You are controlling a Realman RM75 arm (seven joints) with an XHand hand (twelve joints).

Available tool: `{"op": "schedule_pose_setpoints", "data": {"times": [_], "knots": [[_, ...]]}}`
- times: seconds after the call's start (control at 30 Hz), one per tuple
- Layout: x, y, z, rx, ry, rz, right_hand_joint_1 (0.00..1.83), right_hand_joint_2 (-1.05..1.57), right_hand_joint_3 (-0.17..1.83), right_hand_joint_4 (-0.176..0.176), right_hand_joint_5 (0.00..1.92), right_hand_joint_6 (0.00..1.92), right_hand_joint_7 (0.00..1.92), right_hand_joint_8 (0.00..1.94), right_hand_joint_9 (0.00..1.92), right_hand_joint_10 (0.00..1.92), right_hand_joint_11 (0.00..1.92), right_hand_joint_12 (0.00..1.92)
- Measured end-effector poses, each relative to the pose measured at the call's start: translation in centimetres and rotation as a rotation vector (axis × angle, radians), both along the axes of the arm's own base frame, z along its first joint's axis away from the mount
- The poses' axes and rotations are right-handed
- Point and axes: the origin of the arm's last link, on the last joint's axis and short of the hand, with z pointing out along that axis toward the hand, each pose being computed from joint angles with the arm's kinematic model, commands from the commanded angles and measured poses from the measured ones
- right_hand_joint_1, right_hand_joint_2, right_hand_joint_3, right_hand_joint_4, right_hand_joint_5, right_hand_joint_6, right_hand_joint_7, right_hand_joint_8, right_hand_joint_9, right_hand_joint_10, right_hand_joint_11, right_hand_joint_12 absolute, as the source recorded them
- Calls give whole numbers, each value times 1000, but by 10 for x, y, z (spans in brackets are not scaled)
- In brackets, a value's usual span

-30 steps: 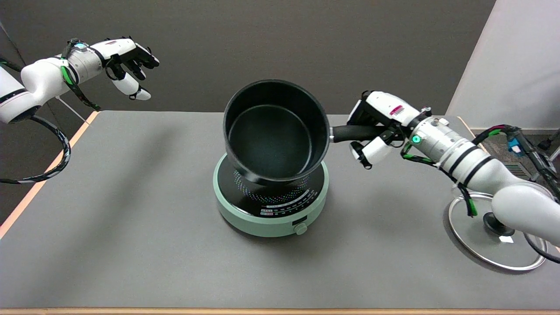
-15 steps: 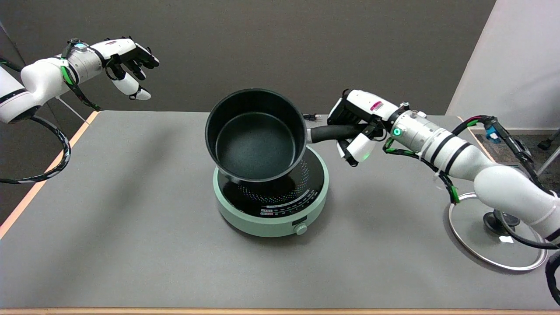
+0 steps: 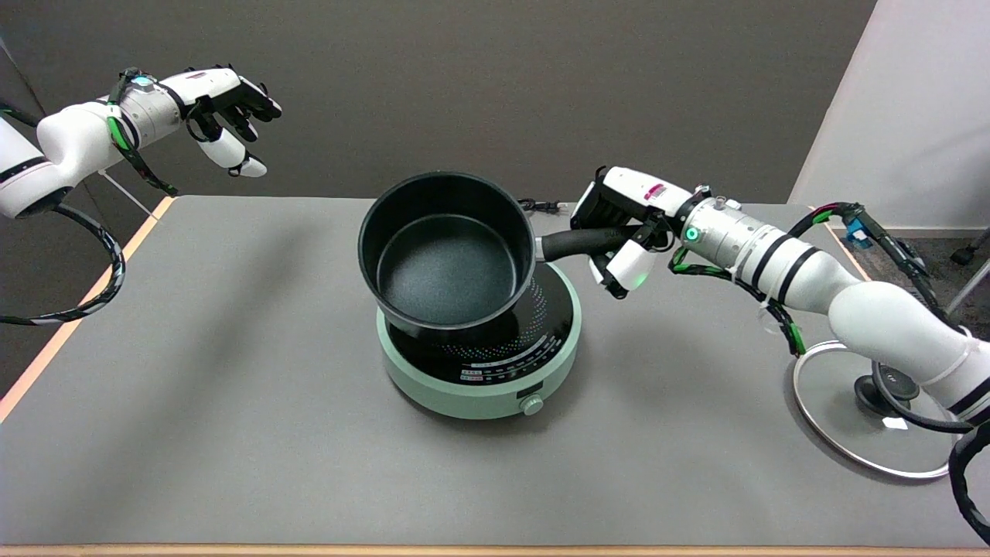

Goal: Place the pot onto the induction cooker.

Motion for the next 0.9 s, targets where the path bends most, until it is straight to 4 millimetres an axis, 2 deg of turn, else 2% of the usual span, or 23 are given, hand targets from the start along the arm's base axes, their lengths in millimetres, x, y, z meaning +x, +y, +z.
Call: {"op": "schedule_pose_setpoints", "data": {"times": [0.5, 0.9], "knots": [[-24, 2, 7, -16, -34, -89, 1254, 162, 1833, -95, 1370, 1370, 1370, 1370, 1370, 1370, 1370, 1370], [-30, 2, 15, -32, -36, -113, 1258, 159, 1833, -92, 1364, 1364, 1364, 1364, 1364, 1364, 1364, 1364]]}}
